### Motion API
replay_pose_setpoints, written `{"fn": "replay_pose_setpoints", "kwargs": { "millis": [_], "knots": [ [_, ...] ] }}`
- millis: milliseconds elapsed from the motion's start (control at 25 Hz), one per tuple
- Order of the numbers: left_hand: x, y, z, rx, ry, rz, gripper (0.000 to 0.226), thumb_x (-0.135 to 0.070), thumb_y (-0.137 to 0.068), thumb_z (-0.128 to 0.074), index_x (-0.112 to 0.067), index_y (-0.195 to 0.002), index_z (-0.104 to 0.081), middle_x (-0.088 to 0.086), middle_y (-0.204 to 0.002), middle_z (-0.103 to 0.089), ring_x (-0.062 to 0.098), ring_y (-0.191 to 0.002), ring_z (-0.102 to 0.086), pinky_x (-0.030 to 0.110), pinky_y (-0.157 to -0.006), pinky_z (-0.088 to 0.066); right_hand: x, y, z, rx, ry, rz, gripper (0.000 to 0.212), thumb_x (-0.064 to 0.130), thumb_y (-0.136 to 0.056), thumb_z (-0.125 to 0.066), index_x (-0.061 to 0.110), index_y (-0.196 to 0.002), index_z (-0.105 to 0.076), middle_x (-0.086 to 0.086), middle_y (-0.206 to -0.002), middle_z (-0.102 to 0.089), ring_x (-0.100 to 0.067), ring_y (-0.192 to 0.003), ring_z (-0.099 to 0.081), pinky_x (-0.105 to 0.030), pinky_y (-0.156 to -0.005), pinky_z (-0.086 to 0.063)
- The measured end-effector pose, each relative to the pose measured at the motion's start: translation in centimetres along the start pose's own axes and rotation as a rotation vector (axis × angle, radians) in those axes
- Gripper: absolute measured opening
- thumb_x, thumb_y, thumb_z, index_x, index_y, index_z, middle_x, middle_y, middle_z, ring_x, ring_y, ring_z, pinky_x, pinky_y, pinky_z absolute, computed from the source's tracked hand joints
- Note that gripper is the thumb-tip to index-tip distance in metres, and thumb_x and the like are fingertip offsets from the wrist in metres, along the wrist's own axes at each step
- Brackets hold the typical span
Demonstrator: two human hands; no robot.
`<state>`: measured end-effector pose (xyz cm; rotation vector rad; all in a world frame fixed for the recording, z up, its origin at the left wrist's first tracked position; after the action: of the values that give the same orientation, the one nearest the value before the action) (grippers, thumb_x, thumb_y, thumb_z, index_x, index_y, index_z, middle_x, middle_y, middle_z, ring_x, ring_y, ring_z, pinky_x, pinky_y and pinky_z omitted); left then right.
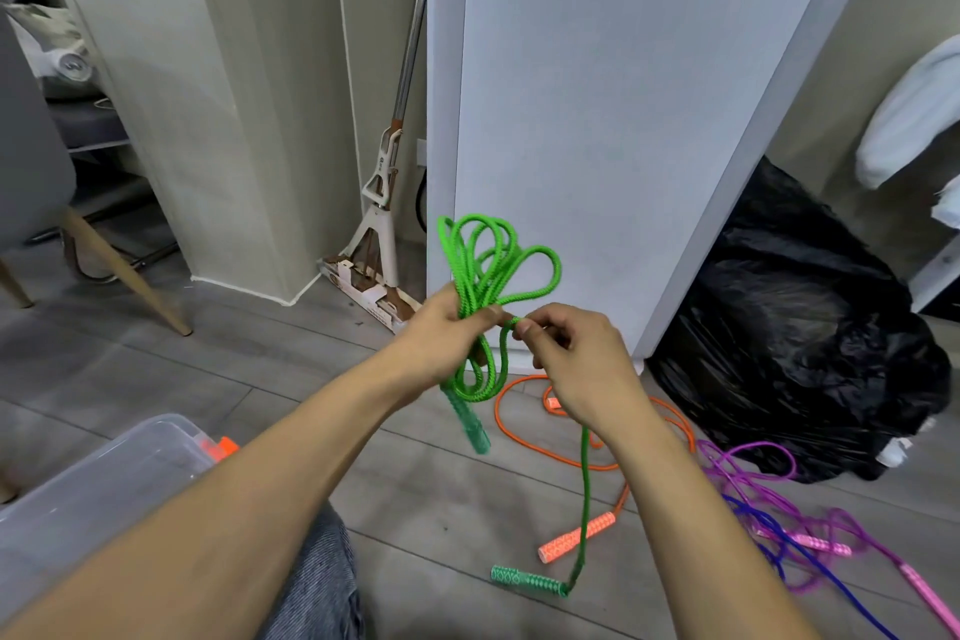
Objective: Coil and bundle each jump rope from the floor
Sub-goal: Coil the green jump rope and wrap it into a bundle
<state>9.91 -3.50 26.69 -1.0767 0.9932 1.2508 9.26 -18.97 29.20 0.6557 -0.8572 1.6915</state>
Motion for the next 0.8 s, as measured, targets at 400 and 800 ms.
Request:
{"fn": "replay_pose_setpoints", "kwargs": {
  "millis": [400, 800],
  "knots": [
    [0.5, 0.5, -2.1, 0.206, -0.207, -0.036, 0.007, -0.014, -0.095, -0.058, -0.019, -0.091, -0.058, -0.004, -0.078, -0.07, 0.011, -0.079, -0.07, 0.041, -0.083, -0.055, -0.2, 0.0, 0.1, -0.029, 0.007, -0.013, 0.016, 0.033, -0.094, -0.065, 0.024, -0.082, -0.073, 0.007, -0.067, -0.066, -0.008, -0.069, -0.063, -0.02, -0.059, -0.044],
    [2.9, 1.3, -2.1, 0.316, -1.124, 0.041, 0.013, -0.018, -0.1, -0.044, -0.011, -0.109, -0.038, 0.017, -0.115, -0.054, 0.04, -0.105, -0.056, 0.043, -0.081, -0.045, 1.7, 1.4, -0.8, 0.281, 0.282, 0.132, 0.006, 0.029, -0.091, -0.067, 0.03, -0.097, -0.07, 0.013, -0.082, -0.066, 0.001, -0.072, -0.058, -0.015, -0.066, -0.042]
  ]
}}
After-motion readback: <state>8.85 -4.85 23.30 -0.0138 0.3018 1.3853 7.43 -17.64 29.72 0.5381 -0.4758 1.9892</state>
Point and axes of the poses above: each hand's wrist, its own y-axis away from the middle knuckle, its own z-axis out of the back of the hand, x = y × z, the point moved 10 cm from there along -y, towards the middle knuckle
